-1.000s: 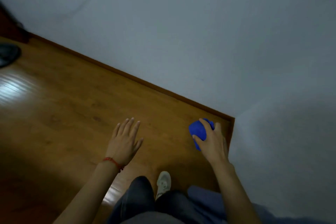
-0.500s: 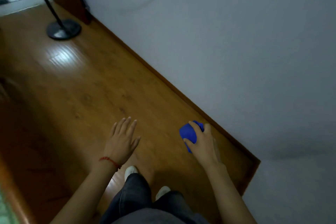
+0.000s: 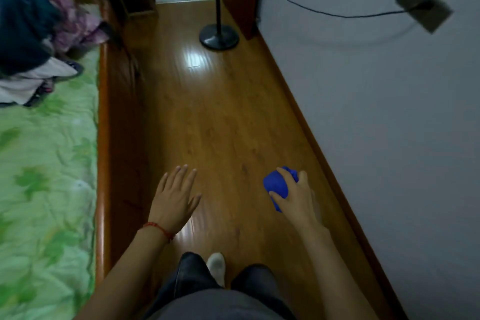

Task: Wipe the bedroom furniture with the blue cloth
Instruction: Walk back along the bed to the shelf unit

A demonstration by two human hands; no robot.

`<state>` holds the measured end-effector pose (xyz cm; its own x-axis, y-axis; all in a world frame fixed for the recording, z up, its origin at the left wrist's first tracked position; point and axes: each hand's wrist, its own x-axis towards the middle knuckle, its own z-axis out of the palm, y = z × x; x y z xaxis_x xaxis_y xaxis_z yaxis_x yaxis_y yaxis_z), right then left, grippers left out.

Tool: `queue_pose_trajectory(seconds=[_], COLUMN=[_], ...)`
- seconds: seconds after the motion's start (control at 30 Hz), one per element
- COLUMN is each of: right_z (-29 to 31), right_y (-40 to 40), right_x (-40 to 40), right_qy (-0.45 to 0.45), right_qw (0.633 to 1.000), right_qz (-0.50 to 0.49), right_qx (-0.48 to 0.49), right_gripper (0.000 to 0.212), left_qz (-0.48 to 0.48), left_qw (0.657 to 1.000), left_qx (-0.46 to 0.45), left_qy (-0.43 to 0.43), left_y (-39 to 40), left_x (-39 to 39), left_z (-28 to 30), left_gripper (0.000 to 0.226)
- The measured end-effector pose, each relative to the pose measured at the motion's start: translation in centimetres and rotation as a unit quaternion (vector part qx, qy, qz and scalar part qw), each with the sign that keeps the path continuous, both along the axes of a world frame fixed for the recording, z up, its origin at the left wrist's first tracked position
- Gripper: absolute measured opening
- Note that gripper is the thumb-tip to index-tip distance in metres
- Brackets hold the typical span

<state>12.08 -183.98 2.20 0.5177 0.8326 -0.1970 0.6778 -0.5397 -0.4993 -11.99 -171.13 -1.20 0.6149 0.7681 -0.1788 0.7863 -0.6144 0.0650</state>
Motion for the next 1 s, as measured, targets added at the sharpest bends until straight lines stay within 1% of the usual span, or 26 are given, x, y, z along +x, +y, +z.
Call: queue_pose_trajectory(seconds=[0.13,0.27,0.4,0.53,0.6,0.77,0.9,1.0], right_z=[0.1,-0.2,-1.1,-1.8,-1.5,0.0,0.3,-0.1], right_y=[6.4,12.3,19.0,27.1,31.2,40.9,47.7,52.6], right_x=[0.2,1.6,3.8,6.7,8.4,12.6,14.5,14.9], right_qy=[0.009,-0.002,-0.003,-0.001,0.001,-0.013,-0.005,0.0], right_qw=[0.999,0.998,0.997,0.995,0.993,0.988,0.987,0.986], right_qz=[0.034,0.06,0.079,0.104,0.117,0.151,0.16,0.167], right_qx=[0.015,0.011,0.001,0.011,0.008,-0.001,-0.011,-0.007], right_gripper=[0.06,0.06,0.06,0.059,0.059,0.06,0.06,0.061], left_qz=[0.047,0.07,0.09,0.107,0.12,0.143,0.164,0.169], left_qw=[0.999,0.997,0.996,0.994,0.993,0.99,0.986,0.985], left_qx=[-0.01,-0.017,-0.021,-0.011,-0.008,0.013,0.021,0.019], left_qy=[-0.003,-0.001,0.002,0.003,0.005,-0.003,-0.018,-0.018], left_y=[4.9,9.2,14.5,21.3,24.7,33.1,39.0,43.5], left_x=[-1.5,-1.0,1.0,4.2,5.7,8.8,10.4,11.1], left_z=[0.2,0.1,-1.1,-1.9,-1.6,-0.2,0.4,0.6], left_gripper=[0.062,0.072,0.075,0.062,0.061,0.076,0.065,0.073])
